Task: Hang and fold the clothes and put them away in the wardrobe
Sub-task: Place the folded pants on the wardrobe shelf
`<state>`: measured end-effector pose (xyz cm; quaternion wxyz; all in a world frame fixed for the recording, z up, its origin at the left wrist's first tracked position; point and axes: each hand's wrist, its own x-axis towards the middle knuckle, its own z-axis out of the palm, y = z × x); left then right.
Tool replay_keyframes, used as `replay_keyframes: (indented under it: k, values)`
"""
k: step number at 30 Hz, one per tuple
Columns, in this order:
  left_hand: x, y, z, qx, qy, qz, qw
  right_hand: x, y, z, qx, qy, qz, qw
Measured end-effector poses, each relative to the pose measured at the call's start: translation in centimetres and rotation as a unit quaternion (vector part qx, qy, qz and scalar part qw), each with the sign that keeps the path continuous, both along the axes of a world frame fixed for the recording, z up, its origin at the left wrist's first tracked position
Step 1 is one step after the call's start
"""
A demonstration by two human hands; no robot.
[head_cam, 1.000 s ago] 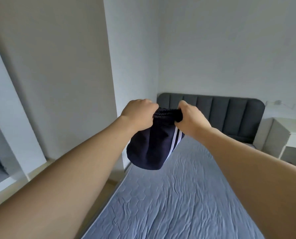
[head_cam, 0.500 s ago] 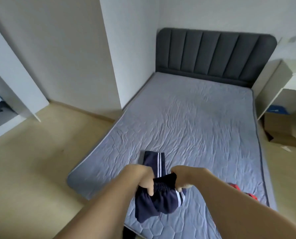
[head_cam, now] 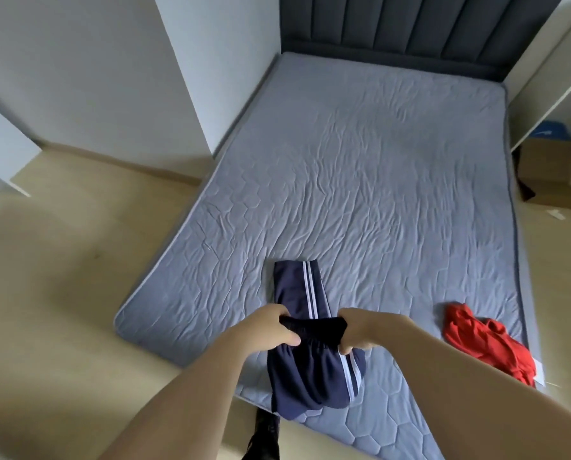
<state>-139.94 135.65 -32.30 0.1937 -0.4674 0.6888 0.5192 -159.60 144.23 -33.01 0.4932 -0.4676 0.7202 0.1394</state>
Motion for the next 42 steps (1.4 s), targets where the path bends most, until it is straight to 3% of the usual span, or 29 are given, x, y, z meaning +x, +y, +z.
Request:
replay_keyframes:
  k: [7, 10, 15, 18, 20, 22, 24, 28, 31, 35, 38, 42]
  values:
    - [-4.0, -12.0, -11.8, 0.057, 0.036, 0.135, 0.988, -3.4, -11.5, -10.6, -0.055, -0.047, -0.109, 0.991]
    - [-6.3, -16.6, -19.9, 0.057, 0.028, 0.147, 0.987, -5.2, -15.8, -19.1, -0.076, -0.051, -0.136, 0.986]
    - [-10.5, -22.4, -32.6, 0.036, 0.014, 0.133, 0.990, -8.0, -21.0, -32.8, -0.076, -0.004, -0.152, 0.985]
    - [-12.1, -25.2, -41.0, 0.017, 0.038, 0.184, 0.982, -9.5, -24.0, -39.3, -0.098, 0.070, -0.128, 0.984]
    - [-12.9, -26.0, -45.1, 0.030, 0.013, 0.195, 0.980, -10.1, -25.4, -42.7, -0.067, 0.070, -0.148, 0.984]
    - [-13.8, -26.0, -46.8, 0.061, 0.004, 0.182, 0.981, -10.4, -26.3, -44.5, -0.030, 0.044, -0.198, 0.979]
    - [-14.5, -26.3, -48.6, 0.036, 0.007, 0.145, 0.989, -10.6, -27.0, -46.4, -0.026, 0.014, -0.234, 0.972]
    - [-14.8, -26.8, -49.0, -0.052, -0.015, 0.018, 0.998, -10.4, -27.2, -48.3, -0.109, -0.022, -0.244, 0.963]
    - [-13.9, -26.0, -47.7, -0.048, -0.058, -0.033, 0.997, -9.8, -26.8, -47.8, -0.122, -0.020, -0.153, 0.980]
    - [-12.5, -24.7, -46.4, 0.001, -0.099, -0.119, 0.988, -8.7, -26.9, -45.5, 0.002, -0.002, 0.004, 1.000]
    - [-12.6, -24.3, -45.1, 0.024, -0.093, -0.147, 0.984, -8.2, -26.8, -43.7, 0.060, -0.009, 0.034, 0.998]
    - [-12.8, -23.9, -43.2, -0.026, -0.088, -0.198, 0.976, -8.4, -25.9, -41.6, 0.033, -0.018, 0.000, 0.999]
